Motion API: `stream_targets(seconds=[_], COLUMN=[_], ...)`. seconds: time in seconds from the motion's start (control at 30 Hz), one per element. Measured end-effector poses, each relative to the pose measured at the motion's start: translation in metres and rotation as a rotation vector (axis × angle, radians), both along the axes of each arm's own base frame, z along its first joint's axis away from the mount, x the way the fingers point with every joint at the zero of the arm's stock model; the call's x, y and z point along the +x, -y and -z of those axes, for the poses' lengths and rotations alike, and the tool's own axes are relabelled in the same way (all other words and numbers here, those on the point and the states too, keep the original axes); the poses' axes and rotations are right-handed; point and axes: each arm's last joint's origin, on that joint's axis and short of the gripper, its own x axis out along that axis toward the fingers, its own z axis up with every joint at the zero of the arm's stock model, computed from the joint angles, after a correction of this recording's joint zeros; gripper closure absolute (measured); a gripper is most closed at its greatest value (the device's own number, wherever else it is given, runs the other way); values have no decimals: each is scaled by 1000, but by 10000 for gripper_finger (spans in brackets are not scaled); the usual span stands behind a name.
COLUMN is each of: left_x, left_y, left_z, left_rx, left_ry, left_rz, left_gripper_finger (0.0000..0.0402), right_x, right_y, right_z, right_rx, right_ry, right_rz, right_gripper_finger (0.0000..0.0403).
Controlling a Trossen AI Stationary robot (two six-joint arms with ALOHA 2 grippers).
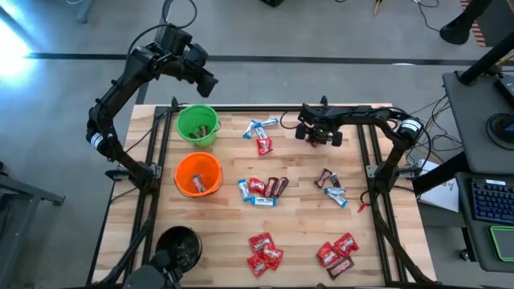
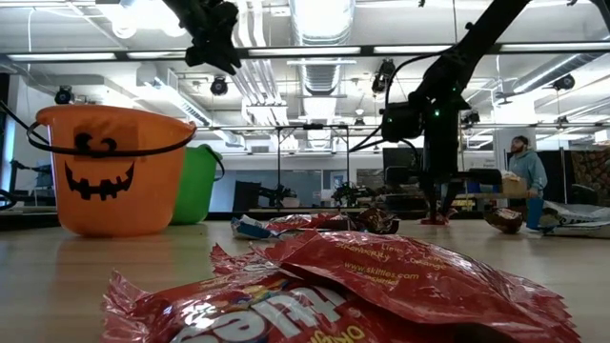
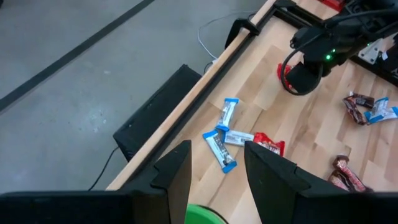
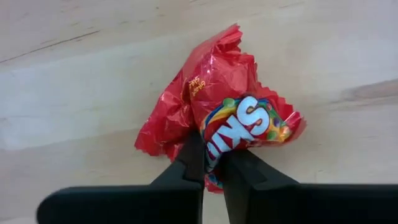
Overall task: Organize candy in baskets
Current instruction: Put the red candy into the black bucket
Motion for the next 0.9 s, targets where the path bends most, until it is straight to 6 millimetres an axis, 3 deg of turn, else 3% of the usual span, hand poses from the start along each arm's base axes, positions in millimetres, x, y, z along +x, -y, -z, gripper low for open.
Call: stream_targets(seconds=[0.2, 0.3, 0.57, 0.73, 0.9], left_x=[-1, -2, 2, 5, 12], left_y=[2, 2, 8, 14, 22], left_z=[2, 3, 1, -1, -3], left_rx=[-17, -23, -122, -221, -290], left_ry=[-21, -28, 88, 207, 268], left_rz=[7, 19, 169, 304, 385], left_gripper_finger=[271, 271, 271, 271, 271], right_x=[0, 1, 1, 7, 17], right_y=[-13, -22, -64, -84, -95], right_z=[-38, -71, -140, -166, -179], right_rx=[-46, -135, -344, -451, -520], right_ry=[113, 231, 513, 676, 803], right_rz=[-81, -116, -216, -254, -295], right_gripper_finger=[389, 390, 390, 390, 390])
